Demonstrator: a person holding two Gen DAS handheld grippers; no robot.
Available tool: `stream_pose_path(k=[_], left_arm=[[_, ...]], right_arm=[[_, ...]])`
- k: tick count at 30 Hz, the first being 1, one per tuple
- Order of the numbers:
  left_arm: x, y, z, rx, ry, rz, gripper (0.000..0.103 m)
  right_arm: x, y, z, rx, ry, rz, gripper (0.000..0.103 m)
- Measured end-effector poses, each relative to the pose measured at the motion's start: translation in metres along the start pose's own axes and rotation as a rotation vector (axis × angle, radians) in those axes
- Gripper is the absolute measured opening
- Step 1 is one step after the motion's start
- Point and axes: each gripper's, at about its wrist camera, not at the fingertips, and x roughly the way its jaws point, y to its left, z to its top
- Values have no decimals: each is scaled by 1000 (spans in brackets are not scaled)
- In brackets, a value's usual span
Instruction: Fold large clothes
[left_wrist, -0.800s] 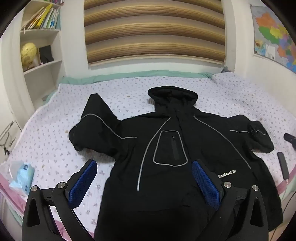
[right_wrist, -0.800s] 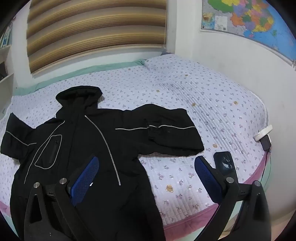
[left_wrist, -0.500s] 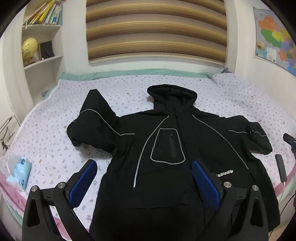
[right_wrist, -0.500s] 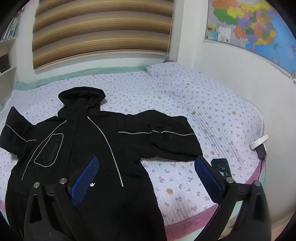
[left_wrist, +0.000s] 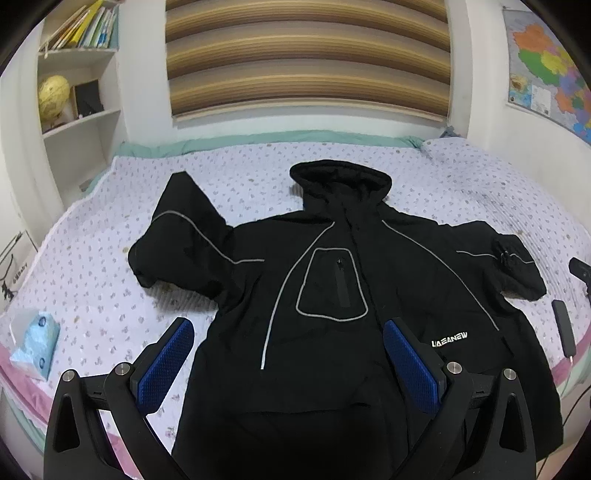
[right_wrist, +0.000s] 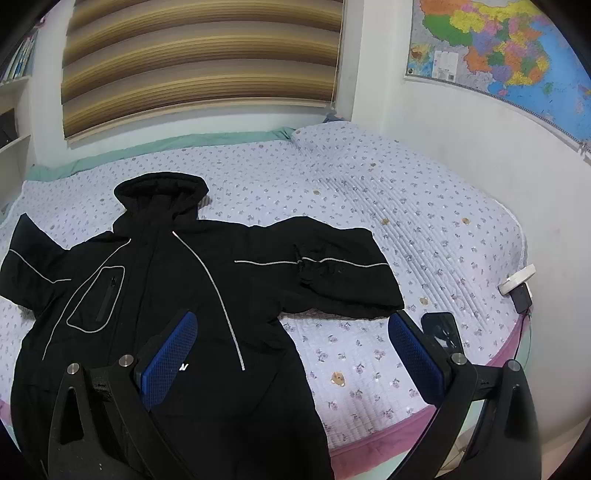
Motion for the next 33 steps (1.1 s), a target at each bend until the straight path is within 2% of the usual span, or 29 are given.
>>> stream_pose_path(k=[8,24,30,33], left_arm=[[4,3,-5,-27,22,-3,102],[9,-1,-7,-6,41,-6,102],[9,-1,-7,-33,67,-75,102],[9,-4,-8,-13,56,-40,102]], right_arm=[[-1,2,-3,-7,0,8,103],[1,-1,-7,12,14,27,103],[4,-2,-6,17,21,34,103],[4,-2,-7,18,23,36,103]])
